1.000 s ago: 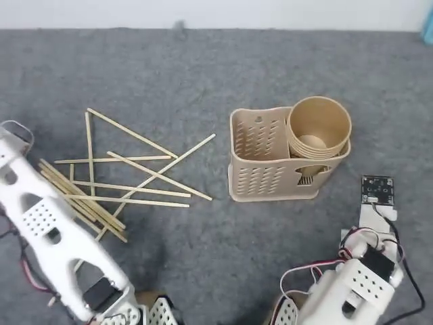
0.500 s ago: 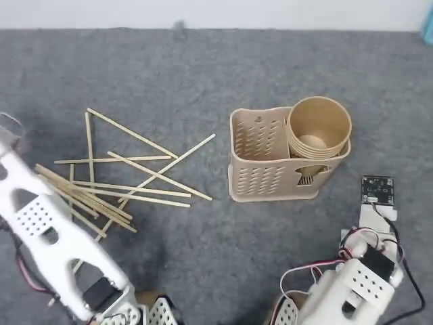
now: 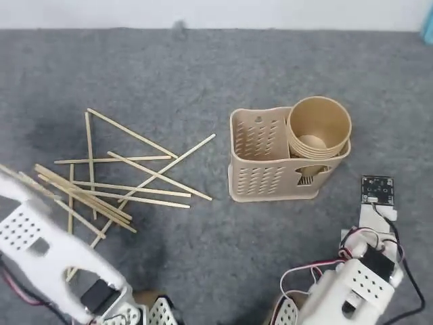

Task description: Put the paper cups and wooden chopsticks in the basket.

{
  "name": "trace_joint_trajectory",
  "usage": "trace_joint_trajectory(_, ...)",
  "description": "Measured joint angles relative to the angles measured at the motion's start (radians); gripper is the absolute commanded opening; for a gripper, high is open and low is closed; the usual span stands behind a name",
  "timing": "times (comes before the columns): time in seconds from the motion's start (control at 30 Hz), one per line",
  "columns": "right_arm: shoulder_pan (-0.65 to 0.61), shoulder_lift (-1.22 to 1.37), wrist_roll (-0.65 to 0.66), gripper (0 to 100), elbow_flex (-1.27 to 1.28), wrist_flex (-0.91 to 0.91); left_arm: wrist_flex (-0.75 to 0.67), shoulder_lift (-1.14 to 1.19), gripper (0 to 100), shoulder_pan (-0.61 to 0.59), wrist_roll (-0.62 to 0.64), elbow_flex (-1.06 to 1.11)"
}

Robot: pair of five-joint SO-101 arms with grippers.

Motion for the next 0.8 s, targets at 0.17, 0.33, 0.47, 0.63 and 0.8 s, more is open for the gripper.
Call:
trace_joint_trajectory(0.17,0.000,0.000,0.000,0.8,0.000,0.000,0.000,-0.087,1,-0.072,-0.035,0.000)
trace_joint_trajectory(0.33,0.000,0.000,0.000,0.8,0.000,0.000,0.002,-0.207,1,-0.109,-0.071,0.074)
trace_joint_trajectory(0.47,0.000,0.000,0.000,0.8,0.000,0.000,0.002,-0.362,1,-0.095,-0.112,0.282)
trace_joint_trajectory(0.63,0.000,0.000,0.000,0.8,0.000,0.000,0.002,-0.588,1,-0.038,-0.118,0.546)
trace_joint_trajectory(0.8,0.000,0.000,0.000,0.8,0.000,0.000,0.002,-0.764,1,0.043,-0.118,0.669)
